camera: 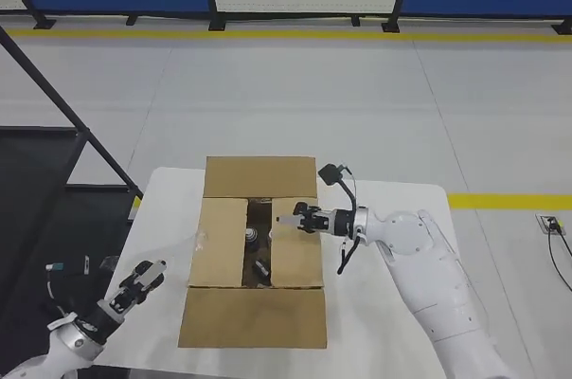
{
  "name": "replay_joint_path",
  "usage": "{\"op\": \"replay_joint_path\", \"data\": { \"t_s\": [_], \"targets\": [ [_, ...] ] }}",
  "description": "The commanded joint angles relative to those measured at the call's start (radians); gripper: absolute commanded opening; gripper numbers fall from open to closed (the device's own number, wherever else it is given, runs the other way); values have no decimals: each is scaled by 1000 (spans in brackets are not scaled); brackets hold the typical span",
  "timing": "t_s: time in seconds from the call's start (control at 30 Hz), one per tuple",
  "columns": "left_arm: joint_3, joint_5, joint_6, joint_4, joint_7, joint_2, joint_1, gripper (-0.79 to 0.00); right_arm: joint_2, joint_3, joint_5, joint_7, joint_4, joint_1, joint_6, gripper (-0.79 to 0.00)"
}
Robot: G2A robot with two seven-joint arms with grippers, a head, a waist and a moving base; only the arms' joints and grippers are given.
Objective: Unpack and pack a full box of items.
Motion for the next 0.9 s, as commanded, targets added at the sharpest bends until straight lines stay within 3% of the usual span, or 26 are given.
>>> {"op": "replay_joint_path", "data": {
  "t_s": [0.0,0.2,0.33,0.53,0.67,0.87],
  "targets": [
    [-41,-19,-32,48,-76,6,36,0,0,1,2,-17,-2,-6,7,0],
    [-26,-33,-94,138,-256,22,53,0,-2,17,-11,-230,105,47,34,0],
    [10,-38,-119,144,-320,28,58,0,-6,16,-40,-356,215,109,17,0],
    [59,-51,-151,143,-423,40,43,0,-32,-44,-116,-521,405,216,86,0],
    [92,-67,-150,139,-470,48,16,0,-58,-86,-117,-553,536,279,111,0],
    [136,-93,-141,131,-496,56,-18,0,-96,-124,-75,-483,681,345,89,0]
  ]
}}
